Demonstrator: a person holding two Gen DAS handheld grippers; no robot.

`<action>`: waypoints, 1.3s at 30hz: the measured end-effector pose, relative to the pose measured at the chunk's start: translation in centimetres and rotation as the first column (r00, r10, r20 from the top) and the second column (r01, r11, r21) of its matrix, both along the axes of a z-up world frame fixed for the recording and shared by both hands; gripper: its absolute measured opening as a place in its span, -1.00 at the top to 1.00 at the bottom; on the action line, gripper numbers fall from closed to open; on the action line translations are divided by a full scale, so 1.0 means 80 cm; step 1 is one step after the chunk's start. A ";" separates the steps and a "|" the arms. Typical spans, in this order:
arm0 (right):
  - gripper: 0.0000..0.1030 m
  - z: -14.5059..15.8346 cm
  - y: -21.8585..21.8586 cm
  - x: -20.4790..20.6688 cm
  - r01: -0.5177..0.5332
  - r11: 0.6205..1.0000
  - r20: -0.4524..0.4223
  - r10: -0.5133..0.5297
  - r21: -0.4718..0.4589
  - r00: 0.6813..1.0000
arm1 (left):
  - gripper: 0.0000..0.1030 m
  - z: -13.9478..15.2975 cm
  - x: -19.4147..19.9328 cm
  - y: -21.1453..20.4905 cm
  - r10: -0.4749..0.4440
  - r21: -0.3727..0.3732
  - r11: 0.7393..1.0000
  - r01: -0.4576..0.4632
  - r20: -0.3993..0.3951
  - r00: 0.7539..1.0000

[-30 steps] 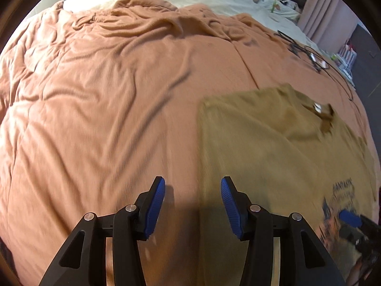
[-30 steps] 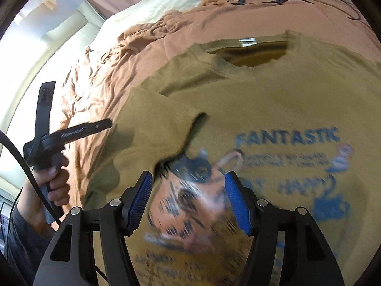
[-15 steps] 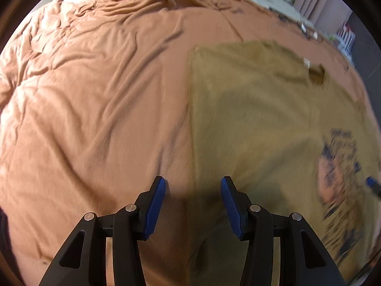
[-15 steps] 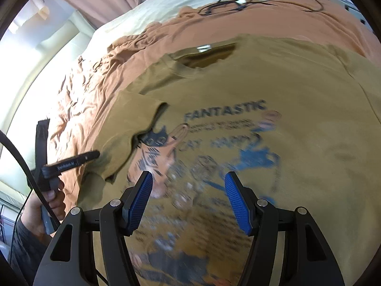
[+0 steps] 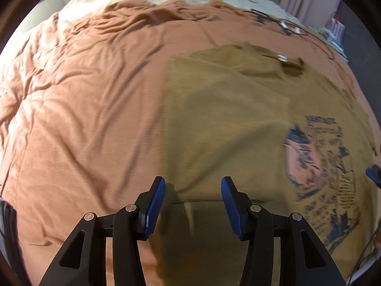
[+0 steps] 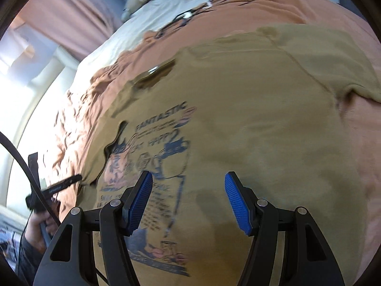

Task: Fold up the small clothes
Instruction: 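Move both tools across to the T-shirt's other sleeve and side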

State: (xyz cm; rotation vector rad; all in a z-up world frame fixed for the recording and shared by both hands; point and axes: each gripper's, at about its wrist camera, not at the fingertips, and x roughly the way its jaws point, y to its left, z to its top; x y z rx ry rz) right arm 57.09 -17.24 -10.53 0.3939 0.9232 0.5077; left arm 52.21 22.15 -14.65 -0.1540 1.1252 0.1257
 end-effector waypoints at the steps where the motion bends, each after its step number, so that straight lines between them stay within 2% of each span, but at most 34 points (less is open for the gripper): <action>1: -0.19 0.004 -0.007 -0.002 0.008 1.000 0.008 -0.008 -0.005 1.000 | 0.00 0.001 0.001 -0.007 -0.009 -0.004 1.000 0.009 0.003 1.000; 6: -0.19 0.018 -0.025 -0.009 0.023 1.000 0.021 -0.023 0.005 1.000 | 0.00 0.004 0.009 -0.041 -0.067 -0.037 0.997 0.067 0.013 0.998; 12: -0.19 0.028 -0.039 -0.014 0.020 0.999 0.034 -0.021 0.032 0.999 | 0.04 -0.018 0.018 -0.064 -0.087 -0.010 0.996 0.086 -0.037 0.996; 15: -0.19 0.035 -0.045 -0.019 0.015 1.000 0.051 -0.017 0.026 0.999 | 0.29 -0.029 0.018 -0.066 -0.080 -0.009 0.997 0.080 -0.049 0.996; 16: -0.19 0.038 -0.049 -0.020 0.015 1.000 0.056 -0.016 0.026 0.998 | 0.52 -0.029 0.017 -0.066 -0.076 -0.007 0.997 0.076 -0.045 0.996; 17: -0.19 0.041 -0.051 -0.021 0.013 0.999 0.059 -0.015 0.031 0.998 | 0.62 -0.028 0.018 -0.065 -0.063 0.012 0.998 0.063 -0.049 0.997; 19: -0.19 0.045 -0.055 -0.022 0.011 0.999 0.065 -0.014 0.043 0.998 | 0.73 -0.021 0.017 -0.062 -0.044 0.011 0.999 0.045 -0.047 0.998; 24: -0.19 0.045 -0.065 -0.023 0.022 0.998 0.064 -0.026 0.062 0.998 | 0.74 0.008 0.011 -0.061 -0.049 -0.007 0.999 0.049 -0.002 0.999; 26: -0.19 0.043 -0.070 -0.023 0.034 0.997 0.058 -0.038 0.066 0.998 | 0.74 0.014 0.008 -0.061 -0.057 -0.051 0.997 0.056 -0.010 0.998; 27: -0.19 0.043 -0.073 -0.022 0.043 0.997 0.053 -0.047 0.068 0.998 | 0.71 0.014 0.008 -0.062 -0.061 -0.066 0.996 0.059 -0.018 0.998; 28: -0.19 0.043 -0.075 -0.023 0.051 0.996 0.050 -0.054 0.070 0.997 | 0.59 0.013 0.007 -0.063 -0.070 -0.081 0.994 0.067 -0.032 0.997; 30: -0.19 0.042 -0.085 -0.022 0.074 0.994 0.039 -0.077 0.077 0.996 | 0.36 0.014 0.005 -0.068 -0.082 -0.072 0.994 0.080 -0.033 0.996; 31: -0.19 0.042 -0.090 -0.023 0.083 0.993 0.033 -0.086 0.083 0.996 | 0.33 0.015 0.004 -0.070 -0.086 -0.069 0.994 0.084 -0.025 0.996; 35: -0.19 0.043 -0.110 -0.022 0.109 0.988 0.016 -0.111 0.105 0.994 | 0.32 0.019 0.007 -0.070 -0.075 -0.088 0.993 0.074 -0.014 0.997; 39: -0.19 0.044 -0.132 -0.020 0.140 0.982 0.006 -0.142 0.126 0.990 | 0.32 0.022 0.019 -0.071 -0.063 -0.055 0.997 0.063 0.001 0.998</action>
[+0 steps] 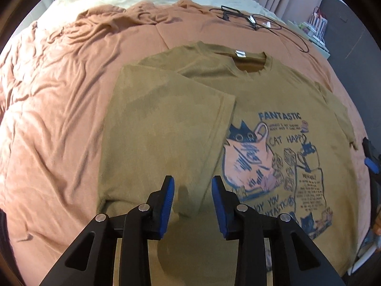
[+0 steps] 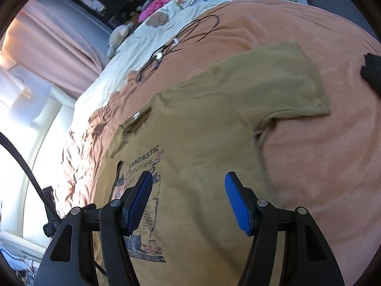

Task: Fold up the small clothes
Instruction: 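Move both tools across to the T-shirt's other sleeve and side, then grasp the other side edge with the right gripper while the left gripper grasps the hem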

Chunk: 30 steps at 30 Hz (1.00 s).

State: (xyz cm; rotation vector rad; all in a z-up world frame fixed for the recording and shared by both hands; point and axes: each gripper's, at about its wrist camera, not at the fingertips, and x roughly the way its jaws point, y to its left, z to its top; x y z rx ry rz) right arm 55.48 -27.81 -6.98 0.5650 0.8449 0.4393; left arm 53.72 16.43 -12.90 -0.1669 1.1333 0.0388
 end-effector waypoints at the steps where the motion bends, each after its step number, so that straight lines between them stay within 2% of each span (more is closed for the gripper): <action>1: -0.19 0.001 -0.007 0.001 0.011 1.000 0.002 -0.011 0.002 1.000 | 0.32 0.000 0.004 0.000 0.004 0.009 1.000 -0.004 0.007 1.000; 5: -0.19 0.001 -0.028 0.004 0.035 0.999 0.005 -0.035 0.008 0.999 | 0.32 -0.012 0.017 0.007 0.033 0.042 0.999 -0.033 0.008 0.999; 12: -0.19 -0.007 -0.064 0.017 0.124 0.992 -0.020 -0.123 0.016 0.992 | 0.32 -0.052 0.035 0.017 0.051 0.054 0.997 -0.048 -0.062 0.997; 17: -0.19 -0.020 -0.075 0.024 0.164 0.986 -0.052 -0.163 0.013 0.985 | 0.32 -0.050 0.050 0.010 0.052 0.059 0.997 -0.049 -0.051 0.997; 22: -0.19 -0.031 -0.083 0.035 0.194 0.980 -0.107 -0.188 0.048 0.976 | 0.32 -0.040 0.070 -0.017 0.025 0.053 0.998 -0.023 -0.027 0.999; 30: -0.19 -0.062 -0.123 0.055 0.276 0.939 -0.198 -0.236 0.206 0.951 | 0.32 -0.029 0.106 -0.094 -0.067 0.035 0.997 0.067 0.000 0.998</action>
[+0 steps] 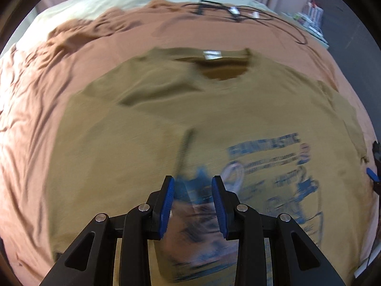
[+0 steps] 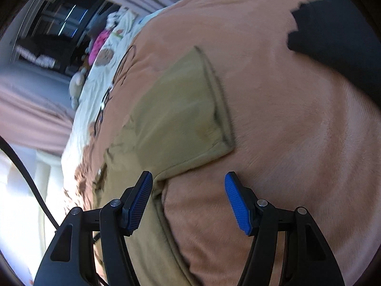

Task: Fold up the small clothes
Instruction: 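Grasp the other side edge with the right gripper while the left gripper grasps the hem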

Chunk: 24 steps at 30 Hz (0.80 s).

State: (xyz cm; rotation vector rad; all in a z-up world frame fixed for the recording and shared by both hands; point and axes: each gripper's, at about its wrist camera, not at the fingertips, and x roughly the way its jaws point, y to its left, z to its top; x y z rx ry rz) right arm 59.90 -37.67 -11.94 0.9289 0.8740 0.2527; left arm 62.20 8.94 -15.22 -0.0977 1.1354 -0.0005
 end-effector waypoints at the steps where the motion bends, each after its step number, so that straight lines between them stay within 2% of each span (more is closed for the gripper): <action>1: -0.19 -0.003 -0.002 0.003 0.009 1.000 0.001 -0.009 0.028 1.000 | 0.32 0.001 0.004 -0.011 -0.014 -0.001 1.000 0.014 0.002 1.000; 6: -0.17 -0.013 -0.006 0.008 0.033 0.996 0.009 -0.033 0.079 0.999 | 0.32 0.005 0.026 -0.066 -0.076 -0.008 0.997 0.077 0.011 0.997; 16: 0.80 -0.034 -0.018 0.020 0.049 0.994 -0.003 -0.049 0.100 0.999 | 0.33 0.009 0.058 -0.163 -0.158 -0.052 0.986 0.160 0.031 0.987; 19: 0.91 -0.034 -0.022 0.014 0.044 0.991 0.024 -0.048 0.125 0.999 | 0.33 0.006 0.066 -0.189 -0.177 -0.080 0.981 0.179 0.031 0.984; 24: 0.92 -0.011 -0.021 0.015 0.024 0.993 0.116 -0.038 0.119 0.993 | 0.33 0.001 0.073 -0.229 -0.221 -0.101 0.970 0.223 0.030 0.975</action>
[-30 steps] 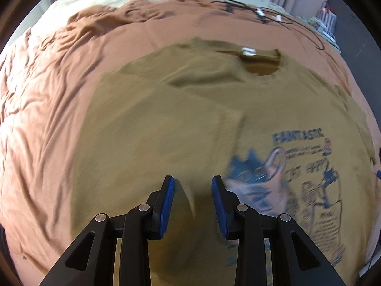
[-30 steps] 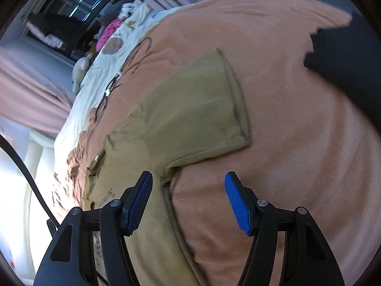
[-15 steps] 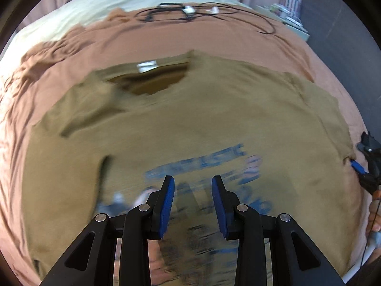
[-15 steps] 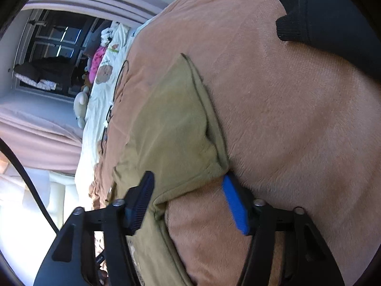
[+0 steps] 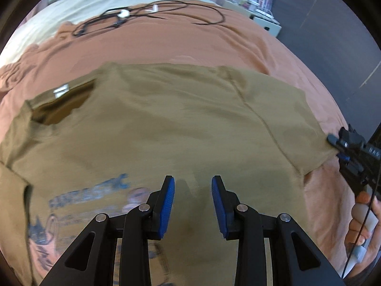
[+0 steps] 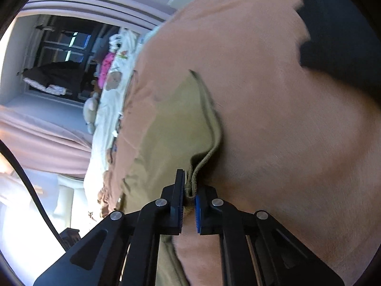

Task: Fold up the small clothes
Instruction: 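Grasp the other side edge with the right gripper while the left gripper grasps the hem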

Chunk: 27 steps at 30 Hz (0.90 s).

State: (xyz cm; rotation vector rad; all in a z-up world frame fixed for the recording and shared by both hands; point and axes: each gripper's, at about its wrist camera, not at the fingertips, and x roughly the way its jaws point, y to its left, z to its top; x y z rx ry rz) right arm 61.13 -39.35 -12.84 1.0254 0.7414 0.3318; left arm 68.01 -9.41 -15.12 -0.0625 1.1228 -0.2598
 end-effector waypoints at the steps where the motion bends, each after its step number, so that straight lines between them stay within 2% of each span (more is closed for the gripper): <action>1: 0.92 0.006 0.001 0.000 -0.007 1.000 0.021 0.007 0.001 1.000 | 0.33 -0.001 0.001 -0.005 -0.006 -0.008 1.000 0.006 -0.001 1.000; 6: 0.92 0.022 0.014 -0.004 -0.052 0.999 0.101 0.053 -0.004 0.994 | 0.35 -0.005 0.008 -0.030 -0.010 -0.073 0.997 0.009 -0.020 1.000; 9: 0.92 0.030 0.020 -0.006 -0.080 0.997 0.139 0.079 0.000 0.987 | 0.49 -0.007 0.011 -0.045 -0.011 -0.118 0.993 0.005 -0.050 0.999; 15: 0.92 0.025 0.023 -0.004 -0.121 0.993 0.181 0.117 0.014 0.976 | 0.61 -0.013 0.014 -0.076 -0.030 -0.186 0.982 0.014 -0.080 0.996; 20: 0.94 0.016 0.029 0.001 -0.165 0.986 0.205 0.159 0.010 0.966 | 0.73 -0.025 0.014 -0.087 -0.018 -0.261 0.965 -0.016 -0.126 0.992; 23: 0.94 0.010 0.023 0.005 -0.179 0.984 0.206 0.171 0.023 0.964 | 0.82 -0.033 0.015 -0.081 0.020 -0.341 0.936 -0.082 -0.182 0.983; 25: 0.94 0.007 0.019 0.009 -0.190 0.981 0.207 0.179 0.032 0.962 | 0.85 -0.040 0.017 -0.079 0.048 -0.398 0.908 -0.135 -0.222 0.974; 27: 0.94 0.006 0.020 0.010 -0.197 0.979 0.208 0.184 0.044 0.961 | 0.88 -0.044 0.017 -0.077 0.063 -0.422 0.892 -0.164 -0.244 0.968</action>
